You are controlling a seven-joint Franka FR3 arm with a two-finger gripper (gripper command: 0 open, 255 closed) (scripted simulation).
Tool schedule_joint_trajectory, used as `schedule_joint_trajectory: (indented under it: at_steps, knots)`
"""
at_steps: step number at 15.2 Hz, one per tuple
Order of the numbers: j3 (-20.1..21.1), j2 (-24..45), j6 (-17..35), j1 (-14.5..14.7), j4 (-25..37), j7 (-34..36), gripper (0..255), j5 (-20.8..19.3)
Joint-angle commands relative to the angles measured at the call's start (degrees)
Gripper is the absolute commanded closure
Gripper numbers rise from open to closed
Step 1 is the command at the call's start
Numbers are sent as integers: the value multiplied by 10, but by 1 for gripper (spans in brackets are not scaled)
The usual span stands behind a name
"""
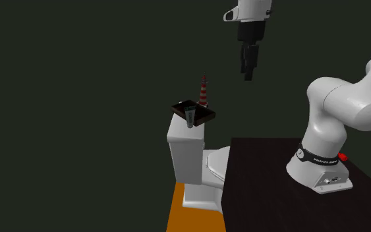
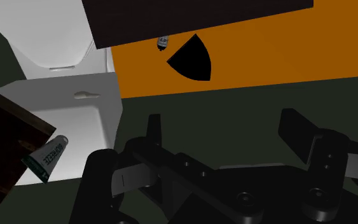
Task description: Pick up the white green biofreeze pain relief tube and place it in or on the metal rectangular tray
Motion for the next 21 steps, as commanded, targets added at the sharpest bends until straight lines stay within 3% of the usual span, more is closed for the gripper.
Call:
schedule_joint_trajectory:
  at_steps: [1,12,17,21]
  knots:
    - [-24,26,31,-7,-4,-25,0,-15]
    - [-147,190,175,-32,17,-152,0,-55]
    - [-200,291,233,-34,57,-219,0,-38]
    - [-235,381,272,-37,101,-282,0,-2]
